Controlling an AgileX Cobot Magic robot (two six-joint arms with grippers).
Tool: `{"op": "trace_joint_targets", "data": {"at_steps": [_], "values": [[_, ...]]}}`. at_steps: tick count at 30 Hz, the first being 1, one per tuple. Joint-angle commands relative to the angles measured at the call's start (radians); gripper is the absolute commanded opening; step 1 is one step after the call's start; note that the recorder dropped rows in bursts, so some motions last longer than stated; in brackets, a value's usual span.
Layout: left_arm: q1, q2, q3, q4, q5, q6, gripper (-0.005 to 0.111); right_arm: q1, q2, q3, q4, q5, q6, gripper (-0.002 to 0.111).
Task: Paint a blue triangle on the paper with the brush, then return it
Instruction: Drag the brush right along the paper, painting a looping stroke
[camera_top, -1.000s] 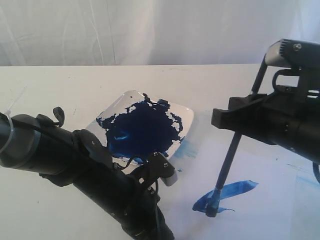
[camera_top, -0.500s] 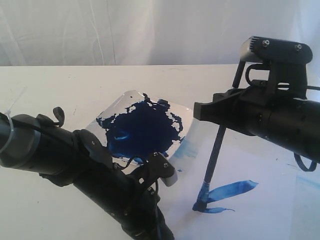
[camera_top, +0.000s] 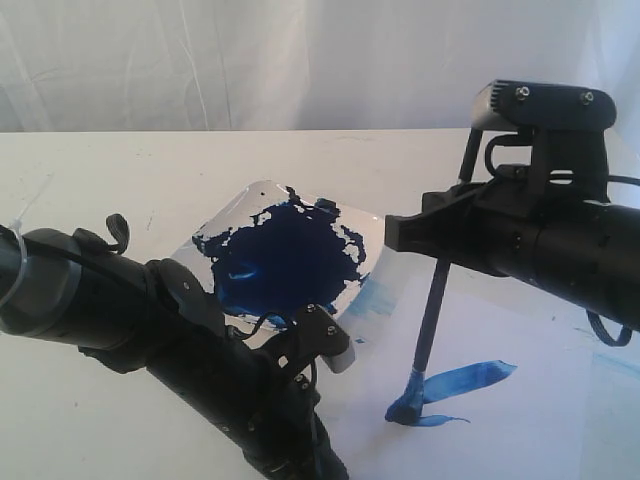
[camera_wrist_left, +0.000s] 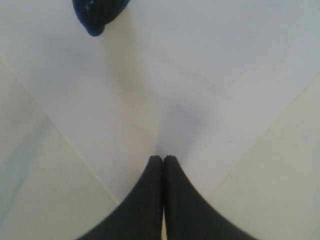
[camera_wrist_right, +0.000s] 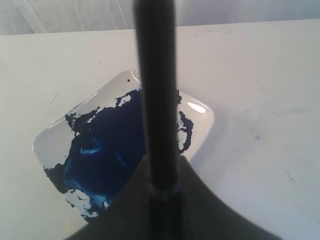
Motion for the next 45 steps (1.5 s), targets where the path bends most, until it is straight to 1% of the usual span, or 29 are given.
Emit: {"op": "trace_joint_targets", "data": {"at_steps": [1,10,13,16,17,18,31,45], "values": [[-0.005,0.004,0.007,-0.005,0.025,-0.006,0.000,0.001,-0.003,0.032,0.027,0.010,-0.011,0.000],[-0.005,0.004,0.007,-0.005,0.025,-0.006,0.000,0.001,-0.028,0.039,0.030,0.003,-0.029,0.000],[-0.005,0.004,0.007,-0.005,0.025,-0.006,0.000,0.001,-0.053,0.039,0.122,-0.024,-0.112,0.000],[-0.005,0.004,0.007,-0.005,0.025,-0.006,0.000,0.001,-0.080,0.039,0.304,-0.065,-0.292,0.000],[-0.005,0.004,0.007,-0.005,0.025,-0.006,0.000,0.001,-0.087,0.039,0.306,-0.076,-0.353,0.000],[-0.005,0.004,0.007,-0.005,0.025,-0.006,0.000,0.001,-0.095,0.044,0.306,-0.083,-0.369,0.000],[-0.005,0.004,0.007,-0.005,0.025,-0.006,0.000,0.001,-0.202,0.101,0.306,-0.119,-0.361,0.000],[-0.005,0.004,0.007,-0.005,0.025,-0.006,0.000,0.001,-0.212,0.108,0.306,-0.240,-0.372,0.000]]}}
